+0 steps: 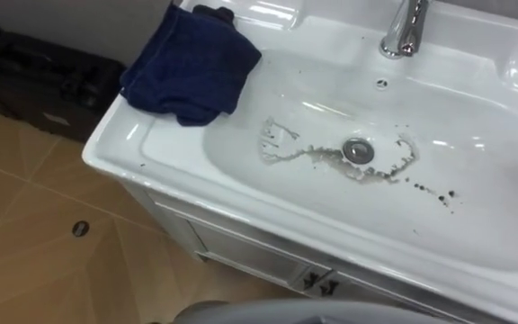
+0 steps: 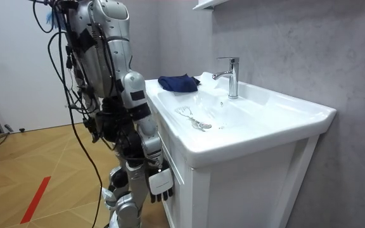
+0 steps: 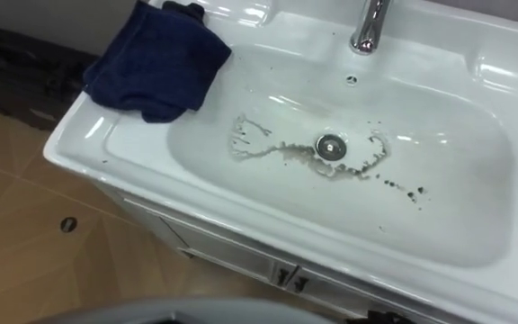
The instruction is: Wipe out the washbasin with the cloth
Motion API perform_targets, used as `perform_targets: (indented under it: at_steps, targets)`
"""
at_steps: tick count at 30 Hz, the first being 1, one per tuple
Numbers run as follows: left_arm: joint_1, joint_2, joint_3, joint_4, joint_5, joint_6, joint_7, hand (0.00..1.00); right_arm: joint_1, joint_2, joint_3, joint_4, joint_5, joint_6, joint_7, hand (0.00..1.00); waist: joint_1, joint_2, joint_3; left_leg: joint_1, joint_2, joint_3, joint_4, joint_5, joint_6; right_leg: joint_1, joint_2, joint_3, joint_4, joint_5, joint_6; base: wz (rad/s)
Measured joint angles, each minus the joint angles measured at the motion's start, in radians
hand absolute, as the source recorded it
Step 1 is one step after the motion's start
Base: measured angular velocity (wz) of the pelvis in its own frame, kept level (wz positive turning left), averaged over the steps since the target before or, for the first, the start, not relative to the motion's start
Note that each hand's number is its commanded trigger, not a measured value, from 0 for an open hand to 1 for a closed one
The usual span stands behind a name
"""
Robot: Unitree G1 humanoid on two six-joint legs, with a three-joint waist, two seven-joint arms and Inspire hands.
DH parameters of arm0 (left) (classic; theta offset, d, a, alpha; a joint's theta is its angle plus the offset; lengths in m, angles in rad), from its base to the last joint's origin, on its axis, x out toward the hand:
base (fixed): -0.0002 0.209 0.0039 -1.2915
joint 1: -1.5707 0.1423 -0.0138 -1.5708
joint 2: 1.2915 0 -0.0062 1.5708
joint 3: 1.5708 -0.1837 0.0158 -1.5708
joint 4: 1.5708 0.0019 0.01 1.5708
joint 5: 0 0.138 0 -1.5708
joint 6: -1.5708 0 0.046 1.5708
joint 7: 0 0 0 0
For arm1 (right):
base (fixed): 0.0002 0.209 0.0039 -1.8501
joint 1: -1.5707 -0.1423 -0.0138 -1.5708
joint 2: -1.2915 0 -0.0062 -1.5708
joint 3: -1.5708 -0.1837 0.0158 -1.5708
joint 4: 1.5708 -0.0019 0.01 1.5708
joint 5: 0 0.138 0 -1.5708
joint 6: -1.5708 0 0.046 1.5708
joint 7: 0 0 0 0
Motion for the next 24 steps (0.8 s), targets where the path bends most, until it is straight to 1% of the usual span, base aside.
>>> perform_targets:
  at_steps: [1, 2, 4, 5, 6, 7, 8, 9, 10, 12, 13, 15, 16, 18, 19, 20, 21, 22, 23, 24]
  targets:
    - [0.003, 0.001, 0.011, -0.023, -0.004, -0.004, 0.017, 0.00, 0.005, -0.002, -0.005, 0.000, 0.000, 0.000, 0.000, 0.00, 0.005, 0.002, -0.0001, 0.000, -0.001, -0.005, 0.000, 0.000, 0.001, 0.001, -0.001, -0.002, 0.001, 0.000, 0.000, 0.22]
    - [0.003, 0.009, 0.018, -0.050, -0.022, -0.022, 0.053, 0.00, 0.010, -0.005, -0.014, 0.004, 0.003, 0.001, -0.002, 0.00, 0.020, 0.007, 0.0002, 0.000, -0.002, -0.011, 0.000, 0.001, 0.002, 0.000, -0.001, -0.002, 0.003, 0.000, 0.000, 0.13]
    - [-0.008, 0.021, 0.053, -0.096, -0.047, -0.029, 0.104, 0.00, 0.016, -0.007, -0.031, 0.007, 0.004, 0.001, -0.006, 0.00, 0.031, 0.015, 0.0019, -0.004, -0.004, -0.013, 0.002, 0.002, 0.003, 0.000, -0.002, -0.004, 0.001, 0.000, 0.000, 0.07]
    - [-0.014, 0.030, 0.079, -0.134, -0.059, -0.035, 0.134, 0.00, 0.024, -0.010, -0.042, 0.002, -0.006, -0.003, -0.007, 0.00, 0.035, 0.018, 0.0017, -0.008, -0.005, -0.015, 0.001, 0.002, 0.003, -0.002, -0.002, -0.003, 0.001, 0.000, 0.000, 0.00]
    - [-0.020, 0.039, 0.105, -0.172, -0.059, -0.052, 0.170, 0.00, 0.029, -0.014, -0.058, 0.001, -0.021, -0.009, -0.007, 0.00, 0.039, 0.023, 0.0010, -0.008, -0.005, -0.015, 0.000, 0.002, 0.003, -0.002, -0.002, -0.003, 0.001, 0.000, 0.000, 0.00]
    - [-0.022, 0.041, 0.119, -0.198, -0.059, -0.059, 0.188, 0.00, 0.032, -0.017, -0.063, 0.000, -0.026, -0.009, -0.007, 0.00, 0.042, 0.026, 0.0011, -0.007, -0.005, -0.014, 0.000, 0.002, 0.003, -0.002, -0.002, -0.003, 0.001, 0.000, 0.000, 0.00]
    - [-0.029, 0.046, 0.129, -0.262, -0.060, -0.071, 0.226, 0.00, 0.043, -0.024, -0.062, -0.007, -0.032, -0.010, -0.009, 0.00, 0.054, 0.030, 0.0012, -0.007, -0.005, -0.014, -0.001, 0.002, 0.003, -0.003, -0.003, -0.004, 0.001, 0.000, 0.000, 0.00]
    - [-0.029, 0.051, 0.129, -0.343, -0.061, -0.081, 0.260, 0.00, 0.053, -0.027, -0.062, -0.016, -0.038, -0.009, -0.010, 0.00, 0.064, 0.032, 0.0016, -0.009, -0.005, -0.013, -0.001, 0.002, 0.003, -0.006, -0.003, -0.003, 0.002, 0.000, 0.000, 0.00]
    - [-0.029, 0.054, 0.129, -0.383, -0.061, -0.091, 0.279, 0.00, 0.053, -0.028, -0.062, -0.016, -0.041, -0.009, -0.010, 0.00, 0.067, 0.033, 0.0009, -0.009, -0.005, -0.013, 0.001, 0.002, 0.003, -0.009, -0.003, -0.003, 0.003, 0.000, 0.000, 0.00]
    - [-0.035, 0.070, 0.129, -0.531, -0.043, -0.107, 0.340, 0.00, 0.056, -0.033, -0.063, -0.019, -0.068, -0.017, -0.008, 0.00, 0.070, 0.036, 0.0008, -0.019, -0.005, -0.014, 0.017, 0.003, 0.003, -0.017, -0.003, -0.007, 0.003, 0.000, 0.000, 0.00]
    - [-0.040, 0.076, 0.129, -0.560, -0.033, -0.110, 0.353, 0.00, 0.059, -0.033, -0.063, -0.024, -0.078, -0.019, -0.008, 0.00, 0.073, 0.037, 0.0007, -0.020, -0.005, -0.014, 0.017, 0.003, 0.003, -0.018, -0.003, -0.007, 0.004, 0.000, 0.000, 0.00]
    - [-0.054, 0.108, 0.129, -0.669, -0.021, -0.119, 0.404, 0.00, 0.066, -0.036, -0.072, -0.043, -0.123, -0.020, -0.007, 0.00, 0.077, 0.039, 0.0000, -0.025, -0.005, -0.012, 0.021, 0.003, 0.003, -0.022, -0.003, -0.002, 0.003, 0.000, 0.000, -0.05]
    - [-0.057, 0.115, 0.130, -0.697, -0.012, -0.122, 0.415, 0.00, 0.066, -0.036, -0.072, -0.044, -0.134, -0.022, -0.007, 0.00, 0.077, 0.037, -0.0009, -0.024, -0.005, -0.011, 0.021, 0.003, 0.003, -0.022, -0.003, -0.002, 0.002, 0.000, 0.000, -0.04]
    - [-0.072, 0.127, 0.130, -0.821, -0.006, -0.136, 0.456, 0.00, 0.066, -0.036, -0.072, -0.041, -0.163, -0.030, -0.007, 0.00, 0.077, 0.040, 0.0007, -0.023, -0.005, -0.012, 0.023, 0.003, 0.003, -0.018, -0.004, -0.002, 0.002, 0.000, 0.000, 0.00]
    - [-0.077, 0.130, 0.130, -0.851, 0.000, -0.139, 0.465, 0.00, 0.066, -0.036, -0.072, -0.041, -0.168, -0.032, -0.007, 0.00, 0.076, 0.040, 0.0007, -0.023, -0.005, -0.013, 0.023, 0.003, 0.003, -0.018, -0.004, -0.002, 0.003, 0.000, 0.000, 0.00]
    - [-0.091, 0.138, 0.130, -0.892, 0.027, -0.148, 0.482, 0.00, 0.066, -0.036, -0.072, -0.041, -0.170, -0.035, -0.007, 0.00, 0.075, 0.040, 0.0007, -0.022, -0.005, -0.013, 0.025, 0.003, 0.003, -0.017, -0.004, -0.001, 0.003, 0.000, 0.000, 0.00]
    - [-0.105, 0.152, 0.127, -0.920, 0.045, -0.156, 0.496, 0.00, 0.066, -0.036, -0.071, -0.041, -0.170, -0.041, -0.006, 0.00, 0.073, 0.041, 0.0005, -0.020, -0.005, -0.013, 0.025, 0.003, 0.003, -0.015, -0.003, -0.001, 0.003, 0.000, 0.000, 0.00]
    - [-0.109, 0.157, 0.128, -0.938, 0.050, -0.156, 0.501, 0.00, 0.066, -0.036, -0.071, -0.041, -0.171, -0.044, -0.005, 0.00, 0.071, 0.041, 0.0005, -0.019, -0.004, -0.013, 0.024, 0.003, 0.003, -0.016, -0.003, -0.001, 0.004, 0.000, 0.000, -0.04]
    - [-0.114, 0.164, 0.127, -0.980, 0.073, -0.156, 0.513, 0.00, 0.063, -0.037, -0.071, -0.042, -0.179, -0.046, -0.003, 0.00, 0.065, 0.041, 0.0010, -0.018, -0.004, -0.013, 0.016, 0.003, 0.002, -0.016, -0.002, 0.001, 0.003, 0.000, 0.000, -0.03]
    - [-0.114, 0.164, 0.127, -1.024, 0.128, -0.156, 0.517, 0.00, 0.063, -0.036, -0.069, -0.043, -0.184, -0.047, -0.001, 0.00, 0.058, 0.040, 0.0008, -0.017, -0.005, -0.013, 0.013, 0.004, 0.002, -0.016, -0.002, -0.001, 0.003, 0.000, 0.000, -0.03]
